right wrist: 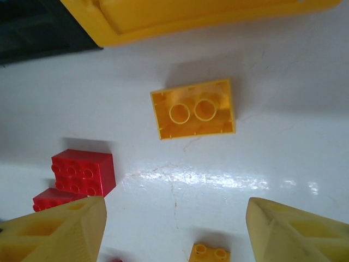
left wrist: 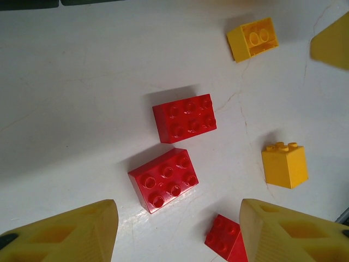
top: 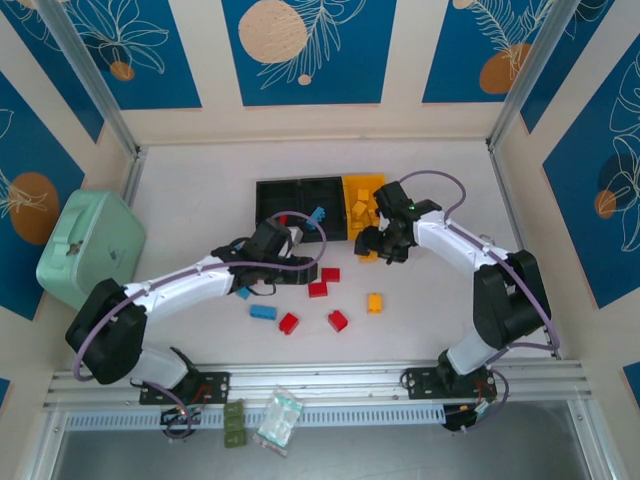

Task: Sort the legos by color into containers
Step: Pick up the lego from the center of the table.

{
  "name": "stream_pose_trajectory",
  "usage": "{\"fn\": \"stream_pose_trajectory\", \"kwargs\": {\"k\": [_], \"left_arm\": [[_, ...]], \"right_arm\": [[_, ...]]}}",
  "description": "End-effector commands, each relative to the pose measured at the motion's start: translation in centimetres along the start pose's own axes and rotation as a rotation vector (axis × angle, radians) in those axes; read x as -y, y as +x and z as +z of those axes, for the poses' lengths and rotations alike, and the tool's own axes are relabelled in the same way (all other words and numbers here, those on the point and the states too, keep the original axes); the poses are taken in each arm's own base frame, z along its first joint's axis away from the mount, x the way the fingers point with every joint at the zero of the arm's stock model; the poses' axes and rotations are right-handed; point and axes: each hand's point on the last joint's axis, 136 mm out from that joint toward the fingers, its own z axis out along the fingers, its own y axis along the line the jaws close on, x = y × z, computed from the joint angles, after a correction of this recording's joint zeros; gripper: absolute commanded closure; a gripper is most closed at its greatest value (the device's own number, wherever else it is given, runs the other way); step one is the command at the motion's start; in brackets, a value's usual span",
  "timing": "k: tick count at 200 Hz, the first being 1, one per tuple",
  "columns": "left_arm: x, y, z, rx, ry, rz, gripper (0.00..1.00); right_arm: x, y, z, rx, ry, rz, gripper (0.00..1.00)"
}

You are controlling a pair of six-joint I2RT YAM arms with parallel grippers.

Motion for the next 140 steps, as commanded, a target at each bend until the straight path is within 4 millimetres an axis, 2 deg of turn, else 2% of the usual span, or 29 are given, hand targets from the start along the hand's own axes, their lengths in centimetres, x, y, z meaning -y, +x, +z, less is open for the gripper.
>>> {"fn": "stream_pose_trajectory", "kwargs": {"k": [1,74,110,123,140], "left_arm": [[0.0,0.3,0.6,-0.016,0.02,-0.023,0.39],[-0.8,0.8,0.2,0.003,0.009,-0.044,0.4],[-1.1,1.1,0.1,0.006,-0.002,-0.048,0.4],[-1.0,1.0,0.0,0.009,0.001,-0.046,0.39],[-1.0,0.9,0.1,0.008,0.002,-0.045,0.4]], "right_arm": [[-0.3,-0.2,1.1,0.022,0.015,-0.03,0.28],[0.9,-2.9,4.9,0.062,0.185,-0.151,0.26],[1.1,-3.3,6.2,0.051,0.207,-0.167,0.28],[1.0,-3.2,6.6,0.042,0.205,-0.173,0.33],[0.7,-3.2,6.5,0.045,0.202,-0.184,0.44]]}}
